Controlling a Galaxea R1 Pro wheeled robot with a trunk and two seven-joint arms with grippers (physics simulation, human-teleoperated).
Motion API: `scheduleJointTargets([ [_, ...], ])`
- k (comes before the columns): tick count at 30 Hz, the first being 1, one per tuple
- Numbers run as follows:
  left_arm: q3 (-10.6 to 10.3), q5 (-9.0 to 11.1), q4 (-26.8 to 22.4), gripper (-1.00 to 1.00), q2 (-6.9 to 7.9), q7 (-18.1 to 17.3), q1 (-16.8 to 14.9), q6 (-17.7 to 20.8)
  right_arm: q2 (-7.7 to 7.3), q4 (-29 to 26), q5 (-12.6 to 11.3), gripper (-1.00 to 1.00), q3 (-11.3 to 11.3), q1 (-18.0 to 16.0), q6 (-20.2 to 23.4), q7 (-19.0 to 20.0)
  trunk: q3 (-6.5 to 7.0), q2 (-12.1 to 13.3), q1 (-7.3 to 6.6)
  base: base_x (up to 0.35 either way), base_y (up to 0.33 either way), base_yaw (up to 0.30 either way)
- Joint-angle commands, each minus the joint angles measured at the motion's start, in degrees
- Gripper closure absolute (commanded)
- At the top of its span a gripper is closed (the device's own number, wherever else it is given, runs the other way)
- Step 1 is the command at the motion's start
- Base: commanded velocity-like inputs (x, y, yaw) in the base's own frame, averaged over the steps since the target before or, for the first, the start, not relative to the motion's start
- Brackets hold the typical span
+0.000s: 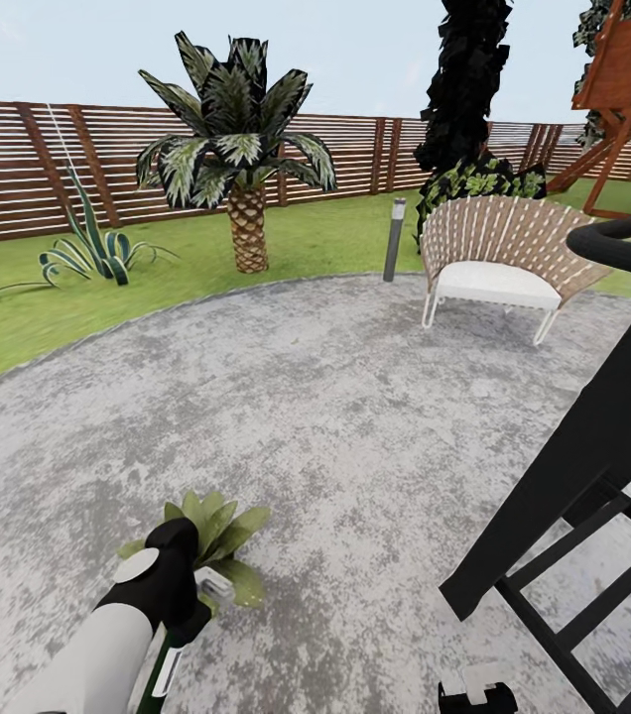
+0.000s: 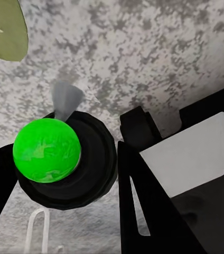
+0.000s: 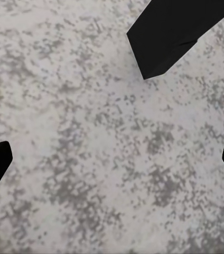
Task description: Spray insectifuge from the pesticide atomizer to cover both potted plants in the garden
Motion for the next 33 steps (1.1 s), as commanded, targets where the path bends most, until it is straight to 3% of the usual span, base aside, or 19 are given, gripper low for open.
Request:
scheduleJointTargets([
  [1, 0.4, -0.6, -0.1, 1.00, -0.05, -0.6, 0.0, 0.4, 0.00, 0.1, 0.5, -1.00, 0.2, 0.0, 0.0, -0.4, -0.05, 0.0, -0.01, 0.000, 0.000, 0.000],
  [8, 0.1, -1.0, -3.1, 1.00, -0.47, -0.3, -0.8, 0.4, 0.00, 0.1, 0.5, -1.00, 0.2, 0.0, -0.1, -0.4, -0.05, 0.0, -0.01, 0.000, 0.000, 0.004],
  [20, 0.0, -1.2, -3.1, 1.00, -0.12, -0.4, -0.5, 0.4, 0.00, 0.1, 0.5, -1.00, 0.2, 0.0, -0.1, -0.4, -0.12, 0.0, -0.01, 0.000, 0.000, 0.219],
  [30, 0.0, -1.0, -2.8, 1.00, -1.14, -0.4, -0.2, 0.4, 0.00, 0.1, 0.5, -1.00, 0.2, 0.0, 0.0, -0.4, -0.13, 0.0, -0.01, 0.000, 0.000, 0.022],
  [33, 0.3, -0.8, -3.0, 1.00, -1.21, 3.1, -0.2, 0.5, 0.00, 0.1, 0.5, -1.00, 0.2, 0.0, 0.0, -0.4, -0.13, 0.0, -0.01, 0.000, 0.000, 0.000],
])
